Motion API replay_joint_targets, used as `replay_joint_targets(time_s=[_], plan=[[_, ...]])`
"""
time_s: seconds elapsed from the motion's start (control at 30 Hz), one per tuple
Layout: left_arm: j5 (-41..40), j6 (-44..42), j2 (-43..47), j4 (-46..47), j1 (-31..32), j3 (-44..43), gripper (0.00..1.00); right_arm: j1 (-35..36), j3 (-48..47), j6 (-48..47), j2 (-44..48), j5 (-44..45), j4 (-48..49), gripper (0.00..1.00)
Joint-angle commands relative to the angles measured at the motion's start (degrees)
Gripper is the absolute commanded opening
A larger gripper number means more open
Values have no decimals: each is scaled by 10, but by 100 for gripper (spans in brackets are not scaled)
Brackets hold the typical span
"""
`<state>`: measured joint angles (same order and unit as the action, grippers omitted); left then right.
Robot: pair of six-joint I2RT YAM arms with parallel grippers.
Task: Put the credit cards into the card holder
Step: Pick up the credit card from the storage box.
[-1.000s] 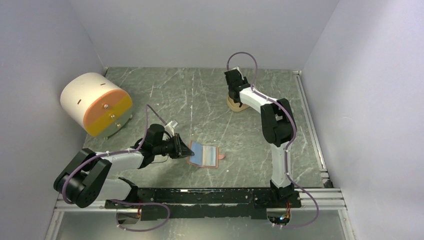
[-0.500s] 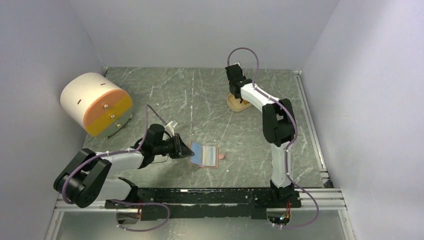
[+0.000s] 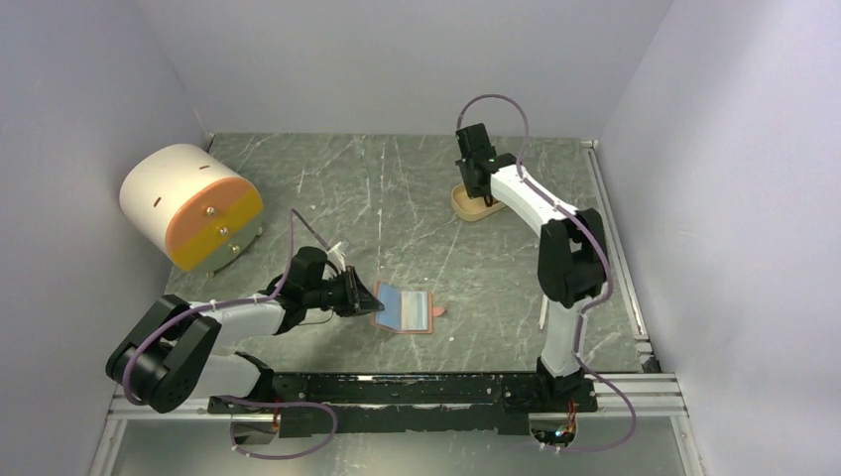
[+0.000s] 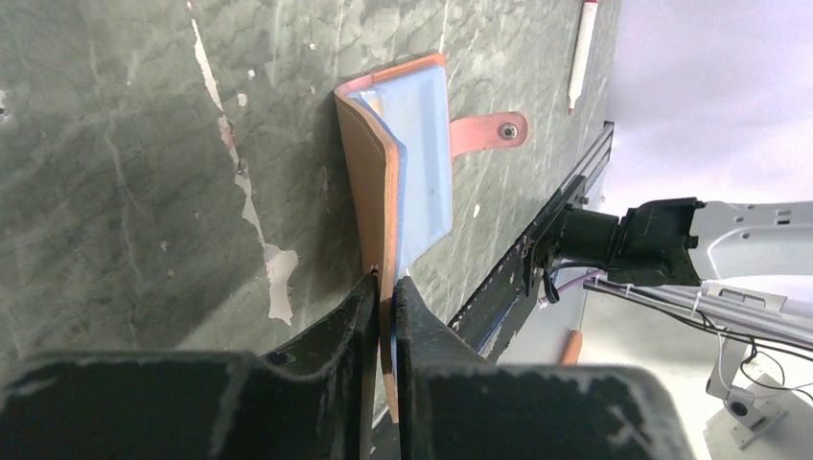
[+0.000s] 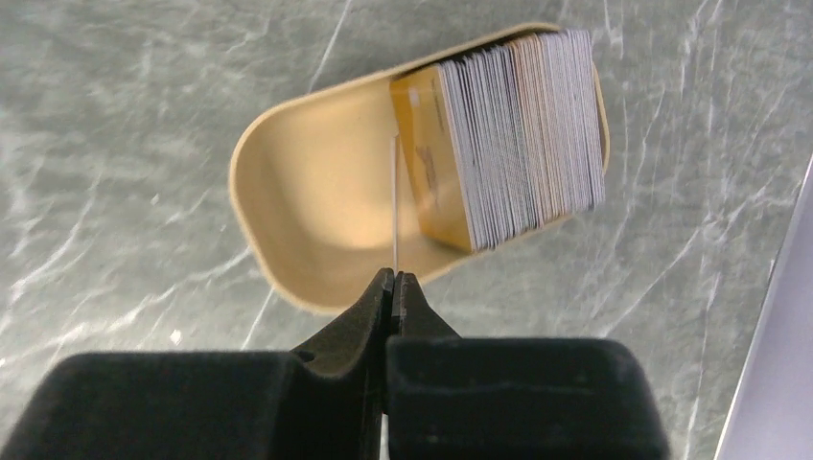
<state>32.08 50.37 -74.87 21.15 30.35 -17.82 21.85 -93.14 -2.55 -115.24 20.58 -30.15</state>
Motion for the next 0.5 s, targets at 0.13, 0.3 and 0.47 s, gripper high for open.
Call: replay_joint_targets(time_s=[0.13,0.3,0.47], plan=[[-43,47,1,19,2,-3,14,15,93,92,157,-81,-11,0],[-52,94,-20,65,2,10,12,32,191,159,263,-173,52,0],[-66,113,-37,103,5,18,15,54,317,247,364,-269,165,0]])
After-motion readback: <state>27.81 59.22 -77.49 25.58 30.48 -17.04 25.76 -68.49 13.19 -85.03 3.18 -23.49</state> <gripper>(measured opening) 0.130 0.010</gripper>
